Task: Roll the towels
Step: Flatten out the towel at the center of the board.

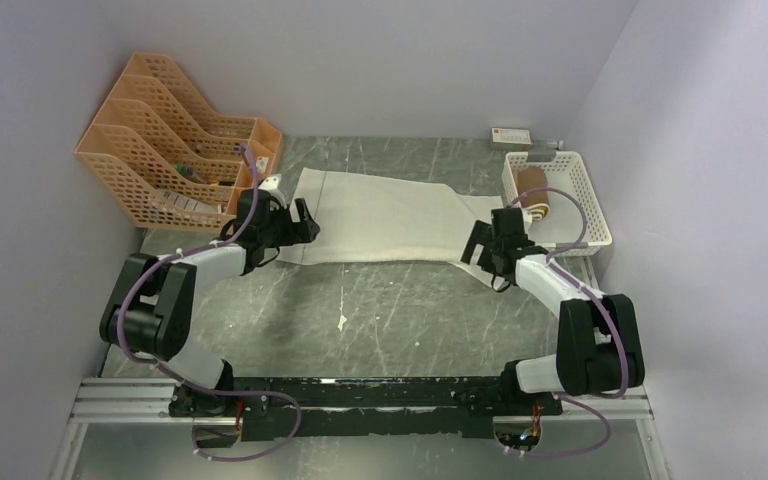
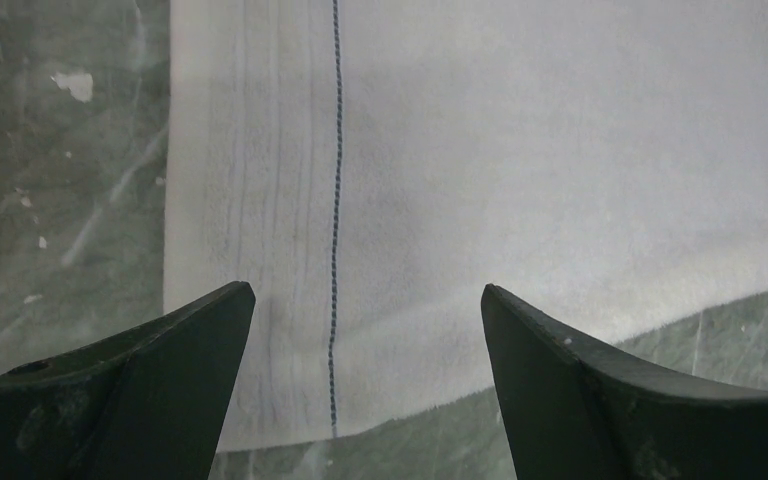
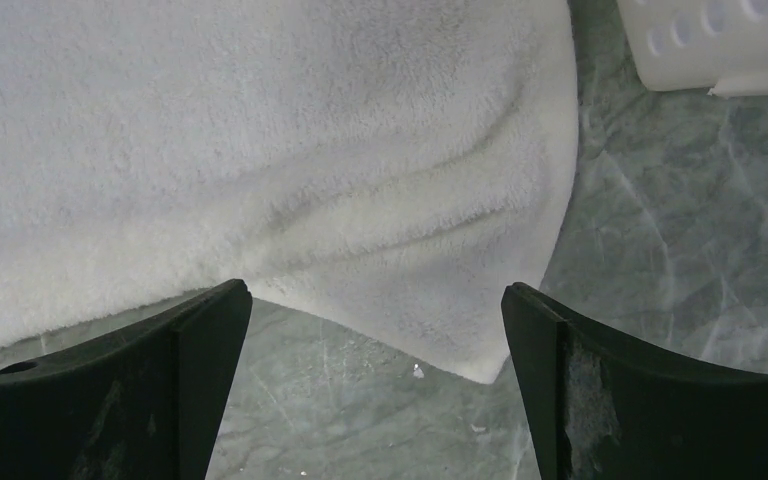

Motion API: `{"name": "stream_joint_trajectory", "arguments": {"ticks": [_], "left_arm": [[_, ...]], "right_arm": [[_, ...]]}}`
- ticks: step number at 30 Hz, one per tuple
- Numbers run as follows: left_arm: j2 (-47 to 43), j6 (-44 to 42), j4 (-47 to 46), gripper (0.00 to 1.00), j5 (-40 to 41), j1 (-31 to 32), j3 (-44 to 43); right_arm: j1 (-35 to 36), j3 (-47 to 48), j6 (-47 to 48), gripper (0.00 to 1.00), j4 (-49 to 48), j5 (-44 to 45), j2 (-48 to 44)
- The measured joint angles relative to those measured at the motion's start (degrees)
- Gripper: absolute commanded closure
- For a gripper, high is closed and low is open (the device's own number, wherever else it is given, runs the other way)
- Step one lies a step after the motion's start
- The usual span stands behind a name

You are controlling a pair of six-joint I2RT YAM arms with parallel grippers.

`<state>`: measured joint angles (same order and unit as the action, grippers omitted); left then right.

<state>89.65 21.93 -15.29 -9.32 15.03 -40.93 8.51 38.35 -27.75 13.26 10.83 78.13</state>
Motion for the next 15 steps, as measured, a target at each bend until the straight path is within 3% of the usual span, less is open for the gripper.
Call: {"name": "stream_joint_trajectory", "arguments": {"ticks": [4, 8, 13, 15], "left_arm": [[1.92, 0.02, -3.34, 0.03, 1.27, -0.04, 0.0], [3.8, 0.24, -5.53, 0.03, 1.75, -0.28, 0.02], [5.84, 1.75, -9.38, 0.03, 1.03, -0.98, 0.11], [6.8, 3.1, -11.74, 0.03, 0.07, -1.44, 0.68]], "right_arm": [[-3.23, -1.05, 0.11, 0.02, -1.81, -4.17, 0.79], [-4.79, -2.45, -0.33, 0.12, -3.96, -7.52, 0.76], [-6.6, -4.74, -1.18, 0.28, -7.08, -10.4, 0.76], [-7.37, -5.35, -1.7, 0.44, -8.37, -11.13, 0.76]]}}
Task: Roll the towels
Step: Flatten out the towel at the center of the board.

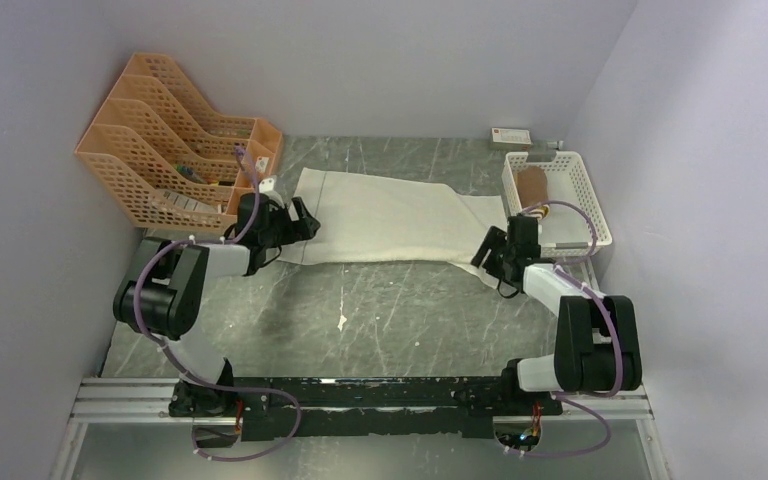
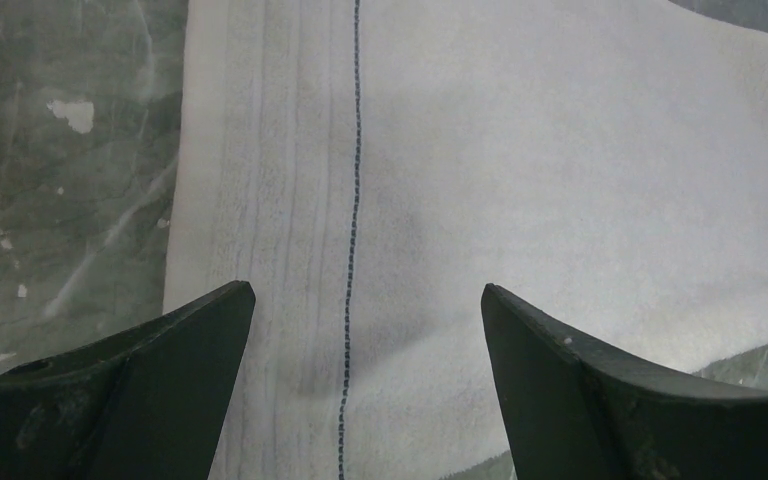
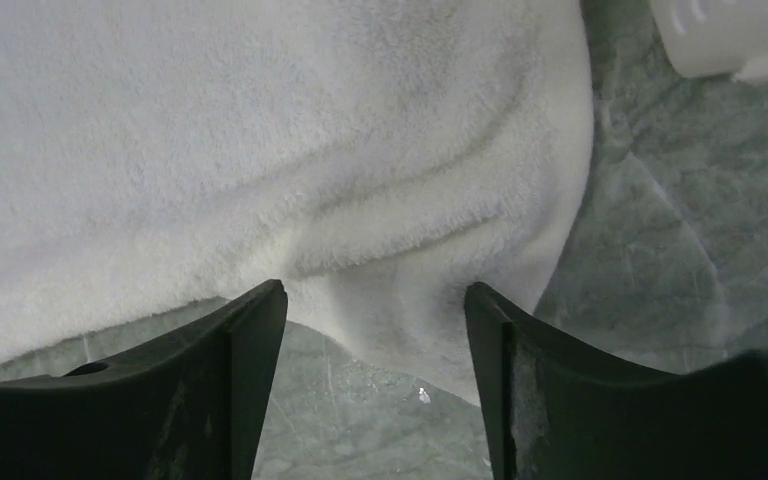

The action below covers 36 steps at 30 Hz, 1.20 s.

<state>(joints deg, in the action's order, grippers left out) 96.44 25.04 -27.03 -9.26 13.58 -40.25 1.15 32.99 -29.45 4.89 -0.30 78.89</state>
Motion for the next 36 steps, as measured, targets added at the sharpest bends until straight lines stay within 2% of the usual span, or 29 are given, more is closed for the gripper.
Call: {"name": "stream_joint_trajectory", "arguments": {"ticks": [2, 5, 7, 15, 19, 23, 28, 30, 33, 36], "left_arm": [[0.66, 1.25, -2.38, 0.03, -0.9, -0.68, 1.4], [0.31, 3.1, -4.85, 0.03, -1.55, -1.68, 4.81], [-0.98, 3.54, -5.77, 0.03, -1.62, -1.88, 6.34], [-16.46, 4.61, -5.84, 0.03, -1.46, -1.92, 12.61], [-18.78, 5.92, -6.14, 0.03, -1.86, -1.92, 14.36], [-15.82, 8.41, -8.39, 0.03, -4.28, -1.77, 15.32], [-6.82, 12.41, -14.23, 0.04, -8.33, -1.07, 14.43], [-3.5, 14.05, -16.17, 0.03, -9.81, -0.94, 13.09], [-0.26, 16.0, -19.02, 0.03, -12.0, -0.9, 10.14], [1.22, 16.7, -20.33, 0.03, -13.94, -0.85, 5.97]], "right_arm": [[-0.9, -0.79, -0.57, 0.66, -1.42, -0.68, 0.0], [-2.99, -2.36, -1.75, 0.89, -2.71, -1.64, -0.24], [-4.48, -3.54, -2.67, 1.0, -3.3, -2.36, -0.74], [-11.06, -6.73, -6.75, 1.0, -4.68, -7.5, -2.47], [-14.01, -6.69, -6.71, 1.0, -1.29, -7.43, -4.17], [-14.34, -6.36, -5.22, 0.85, 2.89, -4.98, -6.23], [-14.38, -6.05, -4.52, 0.79, 4.85, -4.24, -7.19], [-14.38, -6.03, -4.35, 0.74, 5.33, -4.17, -7.58], [-14.38, -6.03, -4.15, 0.67, 6.99, -3.93, -8.92], [-14.32, -6.03, -3.93, 0.64, 9.75, -3.96, -12.22]]}}
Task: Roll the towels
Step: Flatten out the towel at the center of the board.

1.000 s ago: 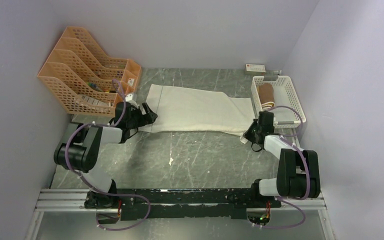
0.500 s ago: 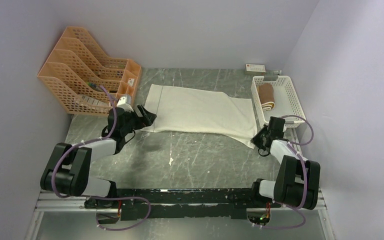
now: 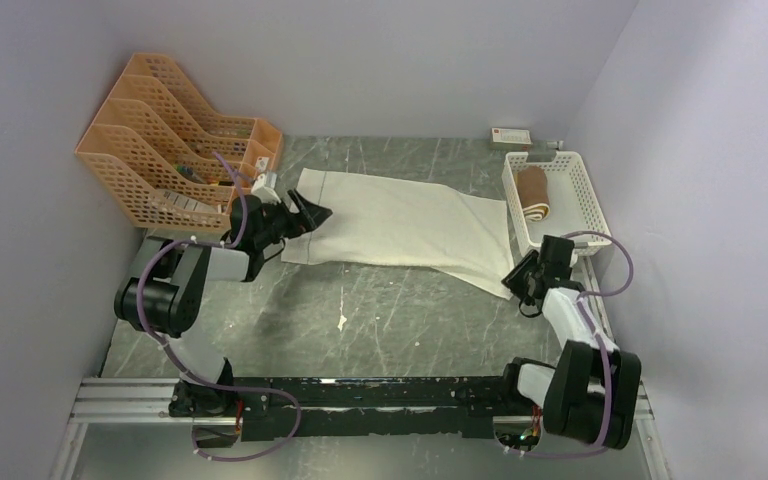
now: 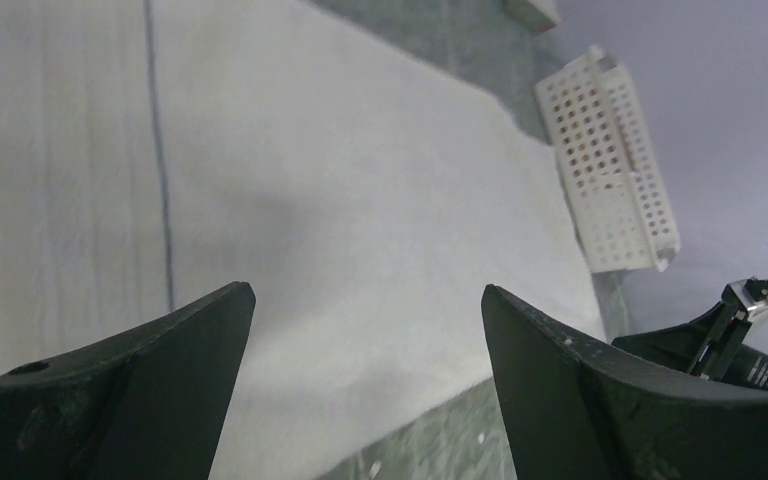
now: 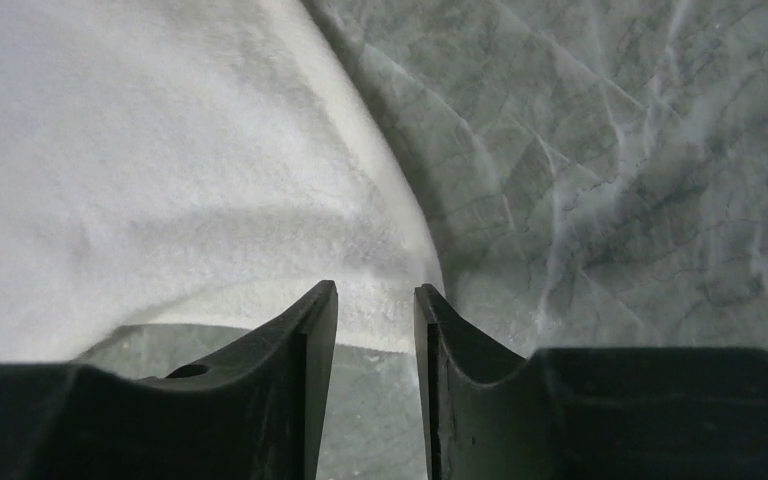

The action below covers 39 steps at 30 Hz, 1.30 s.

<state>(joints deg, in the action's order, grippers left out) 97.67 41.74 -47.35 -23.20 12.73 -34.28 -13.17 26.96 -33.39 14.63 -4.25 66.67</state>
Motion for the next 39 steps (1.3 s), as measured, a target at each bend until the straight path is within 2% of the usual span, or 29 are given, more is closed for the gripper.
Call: {"name": "stream_joint_trajectory", "arguments": {"ticks": [5, 9, 15, 22, 39], "left_arm": [[0.15, 0.31, -1.88, 0.03, -1.31, 0.85, -4.13], [0.13, 1.81, -5.97, 0.03, -1.53, 2.21, 0.33], [-4.57, -2.82, 5.57, 0.03, 0.96, 2.75, 0.85], [-10.1, -7.3, 10.54, 0.03, 4.85, 2.97, -1.86], [-7.02, -7.85, 22.32, 0.03, 14.16, 2.97, -0.81]], "right_arm": [[1.86, 0.22, -1.2, 0.62, 1.29, 0.5, -6.4], [6.56, 1.11, -3.54, 0.6, -1.86, 1.29, -7.61], [9.14, 10.29, -2.27, 0.59, -1.84, 1.92, -3.15], [9.55, 4.42, -3.04, 0.58, -2.78, 0.61, -4.39], [2.82, 3.23, -1.75, 0.58, -9.92, -3.52, 7.19]]}}
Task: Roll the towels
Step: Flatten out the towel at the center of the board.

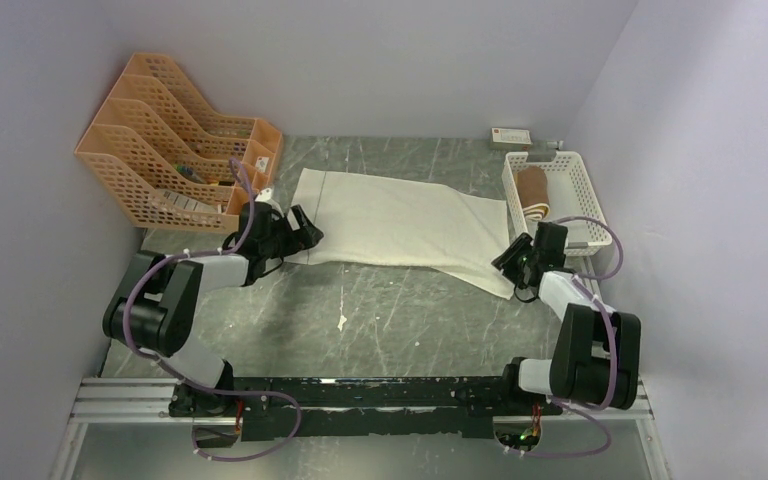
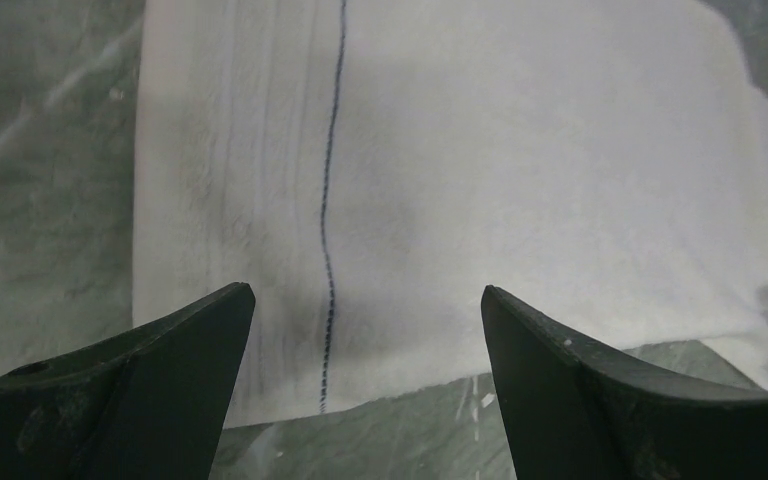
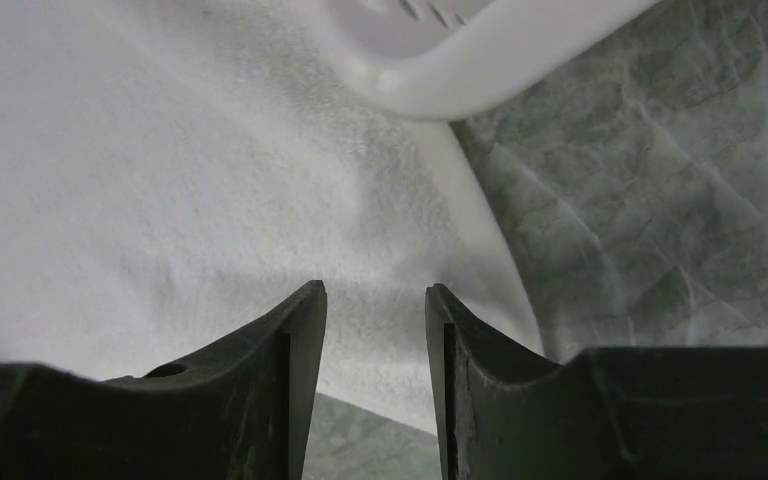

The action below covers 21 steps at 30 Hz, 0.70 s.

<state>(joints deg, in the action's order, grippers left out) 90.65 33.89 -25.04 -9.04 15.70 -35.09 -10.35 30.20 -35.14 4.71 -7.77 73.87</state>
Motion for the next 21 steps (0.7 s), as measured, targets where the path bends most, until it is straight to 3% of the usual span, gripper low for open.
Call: {"name": "stream_joint_trajectory", "arguments": {"ticks": [4, 11, 16, 21], "left_arm": [[1.86, 0.9, 1.14, 0.03, 0.0, 0.0, 0.33], [0.37, 2.05, -2.12, 0.03, -0.26, -1.97, 3.98], [-9.31, 4.26, -0.5, 0.03, -0.2, -6.34, 12.33], [-18.38, 5.95, 9.64, 0.03, 2.08, -7.34, 14.47]], "right_arm": [[-1.9, -0.85, -0.83, 0.58, -2.78, -2.58, 3.89], [-4.39, -3.63, -3.5, 0.58, -4.63, -2.58, 1.55], [-5.79, -4.76, -3.65, 0.58, 0.87, 1.66, -3.23], [-6.29, -4.83, -3.69, 0.58, 4.33, 3.32, -5.05]]}}
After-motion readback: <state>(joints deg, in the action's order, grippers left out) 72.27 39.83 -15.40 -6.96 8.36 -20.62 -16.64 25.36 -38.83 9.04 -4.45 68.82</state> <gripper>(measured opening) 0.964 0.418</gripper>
